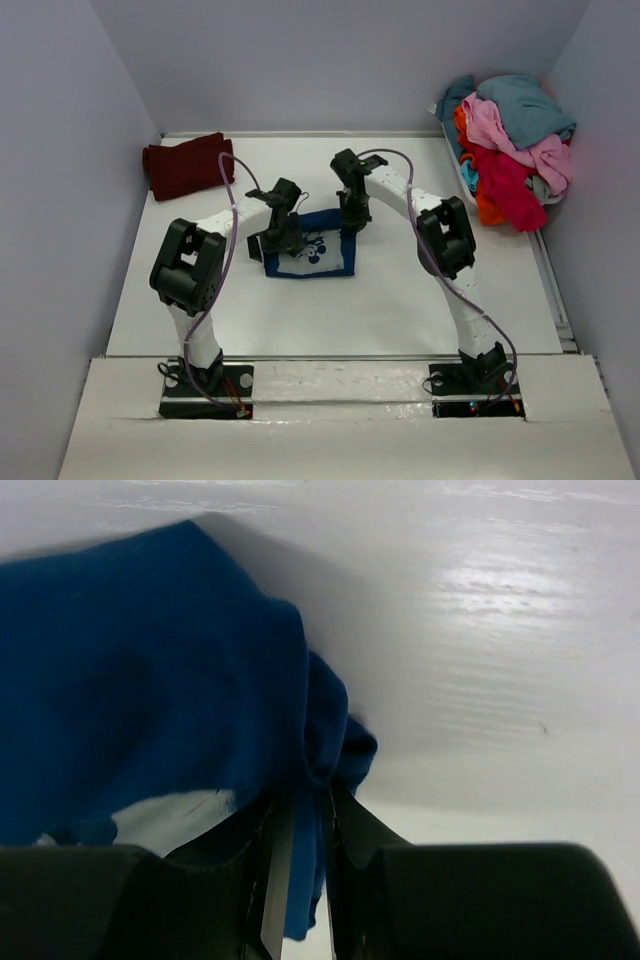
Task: Fold and stack the t-shirts
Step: Fold the long partially folded tshirt into a neat square
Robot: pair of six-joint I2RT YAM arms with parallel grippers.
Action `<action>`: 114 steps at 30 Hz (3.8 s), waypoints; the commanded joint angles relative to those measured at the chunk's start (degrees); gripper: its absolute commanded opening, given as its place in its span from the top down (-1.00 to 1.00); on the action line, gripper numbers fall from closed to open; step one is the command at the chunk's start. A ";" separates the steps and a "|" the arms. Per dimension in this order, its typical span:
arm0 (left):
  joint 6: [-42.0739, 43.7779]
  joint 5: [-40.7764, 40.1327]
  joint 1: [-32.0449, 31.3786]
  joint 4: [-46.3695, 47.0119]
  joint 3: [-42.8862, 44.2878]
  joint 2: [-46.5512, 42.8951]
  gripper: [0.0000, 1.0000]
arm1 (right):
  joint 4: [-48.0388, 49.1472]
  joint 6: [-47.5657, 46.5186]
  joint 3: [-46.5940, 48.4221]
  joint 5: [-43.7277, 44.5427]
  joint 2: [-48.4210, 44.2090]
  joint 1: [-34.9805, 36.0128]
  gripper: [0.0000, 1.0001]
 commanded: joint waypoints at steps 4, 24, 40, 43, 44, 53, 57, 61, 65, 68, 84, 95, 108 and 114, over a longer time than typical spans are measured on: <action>1.27 -0.71 -0.07 -2.60 0.98 0.46 -0.98 | 0.11 -0.57 6.23 -0.96 5.69 0.53 0.55; 3.11 -0.97 -1.30 -3.21 1.86 1.69 -0.98 | -3.50 -1.27 22.23 3.26 7.12 0.53 0.43; 1.18 -2.56 -1.83 -5.76 8.63 1.95 -0.98 | -4.29 -1.53 4.68 -3.25 -6.42 2.90 0.72; 1.09 -2.73 -1.83 -5.94 8.89 1.95 -0.98 | -2.01 -1.80 0.19 -4.65 -6.95 4.48 0.73; 1.00 -2.82 -1.83 -5.94 8.89 1.95 -0.98 | -1.57 -1.63 -1.91 -5.26 -6.86 4.49 0.74; 0.47 -3.44 -1.83 -6.81 11.08 3.36 -0.98 | 2.56 -1.10 -8.52 -7.73 -4.75 7.74 0.75; 0.47 -3.53 -1.83 -6.99 12.05 3.97 -0.98 | 4.23 -0.92 -11.07 -7.56 -4.31 7.74 0.75; 0.65 -3.79 -1.83 -7.17 13.11 6.08 -0.98 | 5.38 -0.48 -13.18 -7.29 -4.48 7.74 0.76; 0.65 -3.00 -1.12 -6.73 13.46 7.84 -0.98 | 5.82 -0.39 -14.59 -6.85 -5.71 7.74 0.76; 0.83 -3.17 0.10 -6.81 14.68 9.16 -0.98 | 5.99 -0.48 -15.82 -6.06 -6.94 7.74 0.76; 3.11 -6.25 9.24 -10.42 25.94 13.29 -0.98 | 8.37 0.48 -25.05 -4.83 -13.10 7.74 0.76; 3.29 -7.30 11.36 -10.59 26.12 12.15 -0.98 | 7.58 0.05 -21.98 -3.16 -13.45 7.74 0.76; 3.20 -1.15 16.28 -6.91 18.12 10.92 -0.98 | 3.36 -1.19 -12.39 -1.05 -10.81 7.74 0.76; 3.55 -1.68 16.28 -7.08 17.59 9.16 -0.98 | 2.21 -1.19 -7.92 -0.35 -9.07 7.74 0.75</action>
